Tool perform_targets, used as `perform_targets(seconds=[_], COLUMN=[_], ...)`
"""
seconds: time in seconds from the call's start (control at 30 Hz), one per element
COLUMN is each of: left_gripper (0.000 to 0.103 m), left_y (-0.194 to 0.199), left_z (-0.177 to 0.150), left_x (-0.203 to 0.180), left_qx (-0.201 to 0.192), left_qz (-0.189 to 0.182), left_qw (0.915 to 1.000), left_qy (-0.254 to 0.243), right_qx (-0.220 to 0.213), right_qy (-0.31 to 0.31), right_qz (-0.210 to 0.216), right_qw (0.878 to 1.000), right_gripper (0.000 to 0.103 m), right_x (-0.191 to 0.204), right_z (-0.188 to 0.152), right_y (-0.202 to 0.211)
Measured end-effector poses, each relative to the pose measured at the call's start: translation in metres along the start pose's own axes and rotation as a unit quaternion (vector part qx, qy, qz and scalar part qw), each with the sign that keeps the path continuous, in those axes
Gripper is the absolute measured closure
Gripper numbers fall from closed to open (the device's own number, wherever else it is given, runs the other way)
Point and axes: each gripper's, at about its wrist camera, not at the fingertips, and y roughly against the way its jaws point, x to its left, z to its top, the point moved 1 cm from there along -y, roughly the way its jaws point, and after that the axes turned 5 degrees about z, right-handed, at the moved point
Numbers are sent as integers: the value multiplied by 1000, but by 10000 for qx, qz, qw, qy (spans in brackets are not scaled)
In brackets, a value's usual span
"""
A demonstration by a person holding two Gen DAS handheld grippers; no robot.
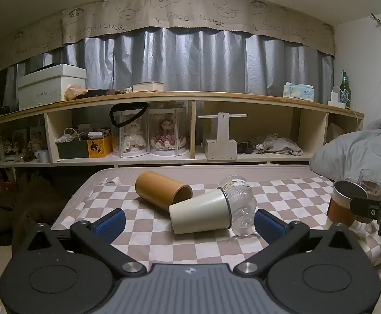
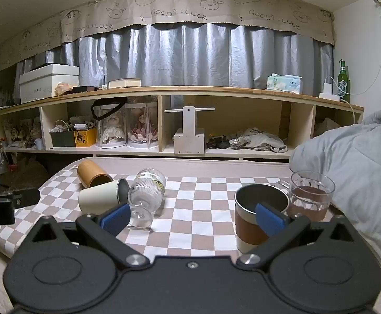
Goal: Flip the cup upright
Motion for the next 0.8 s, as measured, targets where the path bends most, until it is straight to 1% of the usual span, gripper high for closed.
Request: perform_targets(seconds=[0.8], left_gripper=[0], left_y=[0], left_z=[0], left_x=[0], left_qx=[1], left_qz=[12], left_qw=[10000], left_qy=[-41], right_qx=[14], right_qy=[17], right_qz=[-10], right_qw=[10000], right_gripper=[0], right_x=[0], right_z=[-1], right_y=[-1])
